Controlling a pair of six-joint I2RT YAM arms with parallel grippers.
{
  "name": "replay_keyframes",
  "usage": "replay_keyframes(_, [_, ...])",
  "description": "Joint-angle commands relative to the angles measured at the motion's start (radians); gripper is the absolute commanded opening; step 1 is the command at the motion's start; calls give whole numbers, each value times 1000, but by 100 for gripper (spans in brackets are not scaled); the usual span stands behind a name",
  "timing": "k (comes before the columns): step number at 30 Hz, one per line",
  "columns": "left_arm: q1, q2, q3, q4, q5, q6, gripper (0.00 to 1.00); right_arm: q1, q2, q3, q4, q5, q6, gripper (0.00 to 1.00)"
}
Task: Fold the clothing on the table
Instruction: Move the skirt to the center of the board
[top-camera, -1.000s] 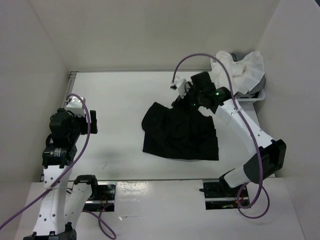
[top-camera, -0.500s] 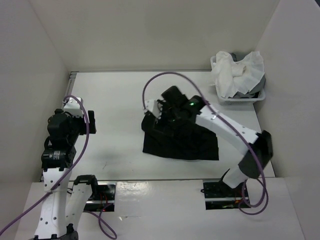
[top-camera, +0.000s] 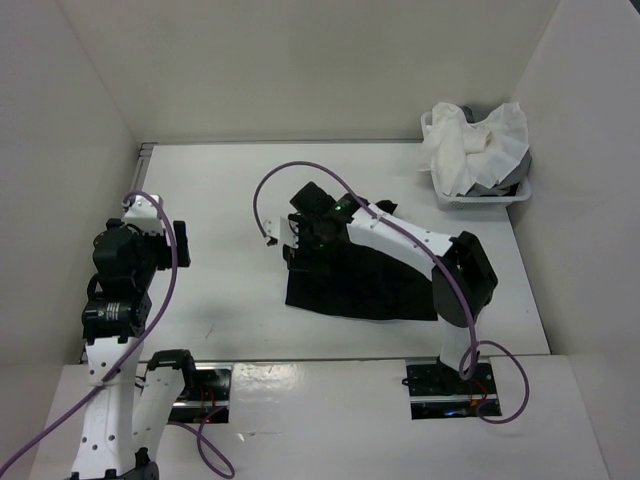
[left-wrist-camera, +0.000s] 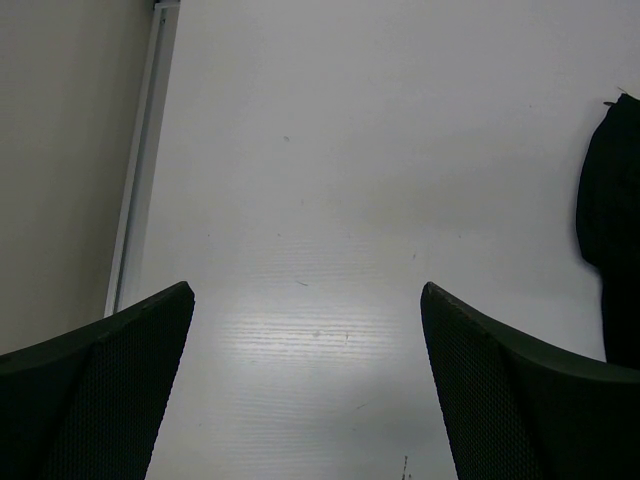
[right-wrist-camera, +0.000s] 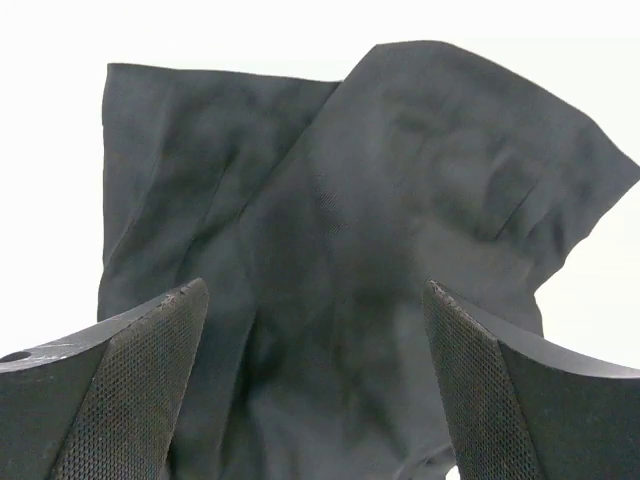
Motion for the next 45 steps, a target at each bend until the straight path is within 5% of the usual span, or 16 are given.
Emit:
replay_keyframes(1, [6, -2, 11, 30, 2, 9, 100, -3, 60, 71, 37, -41, -34, 91])
replay_keyframes(12, [6, -2, 11, 30, 11, 18, 100, -3, 210, 110, 37, -107, -34, 89])
replay_keyframes(17, [6, -2, 11, 30, 20, 18, 100, -3, 259, 119, 59, -98, -34, 75])
replay_keyframes(20, [6, -2, 11, 30, 20, 18, 100, -3, 295, 156, 73, -78, 6, 46])
replay_keyframes(21, [6, -2, 11, 30, 20, 18, 100, -3, 304, 171, 73, -68, 46, 21])
replay_keyframes(24, [6, -2, 11, 30, 30, 18, 100, -3, 313, 211, 157, -37, 153, 0])
replay_keyframes(31, [6, 27, 11, 21, 70, 27, 100, -3, 292, 326, 269, 21, 524, 0])
replay_keyframes(35, [6, 62, 11, 12, 96, 27, 100, -3, 282, 364, 310, 219, 765, 0])
replay_keyframes(45, [-112, 320, 80, 30, 195, 15, 100, -21, 244, 338, 332, 552, 980, 0])
